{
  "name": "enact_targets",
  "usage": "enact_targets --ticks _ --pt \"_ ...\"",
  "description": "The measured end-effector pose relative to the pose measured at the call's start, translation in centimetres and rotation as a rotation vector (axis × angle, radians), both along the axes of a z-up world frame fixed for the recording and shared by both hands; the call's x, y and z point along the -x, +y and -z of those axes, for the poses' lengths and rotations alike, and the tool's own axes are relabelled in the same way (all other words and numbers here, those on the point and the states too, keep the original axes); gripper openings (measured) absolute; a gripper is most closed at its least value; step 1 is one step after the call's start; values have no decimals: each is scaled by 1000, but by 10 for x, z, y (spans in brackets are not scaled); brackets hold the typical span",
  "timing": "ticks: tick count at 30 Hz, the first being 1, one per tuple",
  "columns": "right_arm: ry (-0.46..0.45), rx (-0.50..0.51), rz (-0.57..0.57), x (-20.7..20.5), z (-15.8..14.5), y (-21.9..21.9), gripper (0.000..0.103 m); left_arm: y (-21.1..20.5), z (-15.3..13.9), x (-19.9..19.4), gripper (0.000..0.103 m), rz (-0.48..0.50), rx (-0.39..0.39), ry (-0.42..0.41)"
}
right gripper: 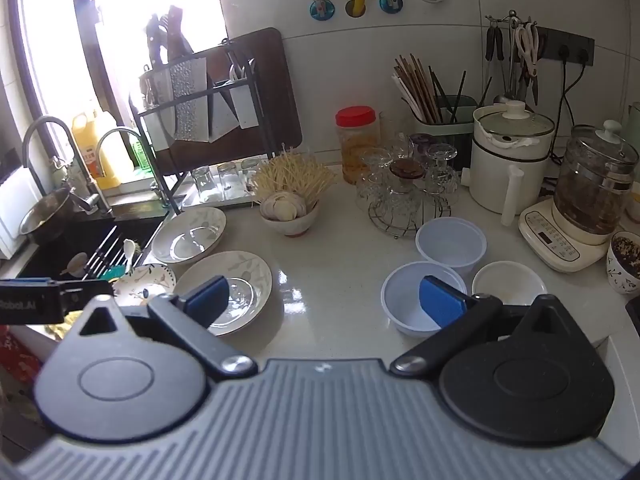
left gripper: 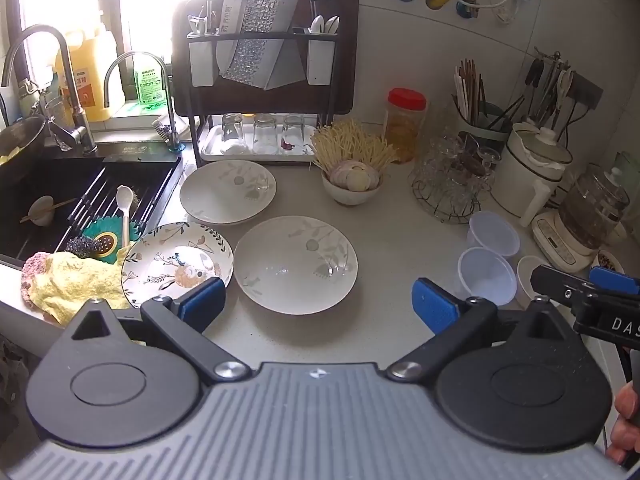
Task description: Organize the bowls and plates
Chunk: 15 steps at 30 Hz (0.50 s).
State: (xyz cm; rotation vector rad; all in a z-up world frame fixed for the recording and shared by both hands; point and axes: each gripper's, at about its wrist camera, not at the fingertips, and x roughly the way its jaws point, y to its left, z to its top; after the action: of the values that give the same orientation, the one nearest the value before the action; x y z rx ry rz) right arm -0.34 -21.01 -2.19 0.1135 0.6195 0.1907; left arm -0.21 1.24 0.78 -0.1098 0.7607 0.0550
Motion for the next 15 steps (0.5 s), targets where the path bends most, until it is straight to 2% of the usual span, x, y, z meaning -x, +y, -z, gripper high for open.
enact_targets --ticks 15 --pt "11 3 9 0 -1 -1 103 -5 0 0 101 13 -1 -12"
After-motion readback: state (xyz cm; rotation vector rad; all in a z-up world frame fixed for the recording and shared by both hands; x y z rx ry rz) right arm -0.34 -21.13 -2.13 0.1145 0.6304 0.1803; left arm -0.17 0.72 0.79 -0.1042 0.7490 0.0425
